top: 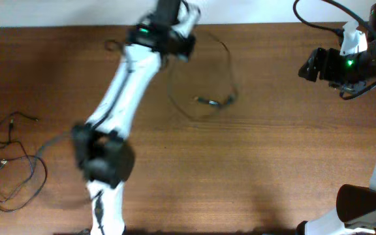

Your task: Untangle cables

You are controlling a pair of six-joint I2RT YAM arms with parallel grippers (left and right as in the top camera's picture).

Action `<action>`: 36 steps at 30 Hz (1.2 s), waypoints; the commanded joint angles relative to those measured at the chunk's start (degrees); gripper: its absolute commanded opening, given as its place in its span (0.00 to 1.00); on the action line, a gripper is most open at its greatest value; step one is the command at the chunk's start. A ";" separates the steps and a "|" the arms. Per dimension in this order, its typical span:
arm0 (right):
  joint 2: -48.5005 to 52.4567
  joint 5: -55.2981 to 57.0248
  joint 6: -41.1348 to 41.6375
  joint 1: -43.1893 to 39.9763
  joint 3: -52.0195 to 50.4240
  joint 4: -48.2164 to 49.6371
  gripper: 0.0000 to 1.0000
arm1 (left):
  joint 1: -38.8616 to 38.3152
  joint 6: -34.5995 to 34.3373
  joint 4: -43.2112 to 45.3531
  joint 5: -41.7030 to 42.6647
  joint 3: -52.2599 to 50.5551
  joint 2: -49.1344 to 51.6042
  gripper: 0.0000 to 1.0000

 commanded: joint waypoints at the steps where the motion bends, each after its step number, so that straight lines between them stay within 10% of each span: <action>1: 0.20 0.52 -0.28 -0.04 -0.31 0.11 0.86 | 6.93 1.79 0.28 -7.63 1.64 -12.09 0.00; 6: 0.20 0.50 -0.26 -0.04 -0.31 0.09 0.86 | 29.27 1.22 3.10 -12.50 1.64 -16.63 0.00; 10: 0.20 0.50 -0.26 -0.04 -0.31 0.09 0.86 | 47.76 -19.12 2.49 -20.48 1.62 -14.14 0.00; 17: 0.20 0.50 -0.22 -0.04 -0.31 0.09 0.86 | 59.12 -21.92 0.85 -15.65 1.60 0.76 0.06; 19: 0.20 0.50 -0.22 -0.04 -0.31 0.09 0.86 | 58.99 -21.92 -2.51 -12.81 1.60 5.07 0.66; 21: 0.20 0.50 -0.22 -0.04 -0.31 0.09 0.86 | 59.01 -21.92 -7.85 -12.90 1.60 7.56 1.00; 36: 0.20 0.50 -0.26 -0.04 -0.81 0.11 0.86 | 58.73 -34.73 -27.32 -38.64 1.53 13.46 0.99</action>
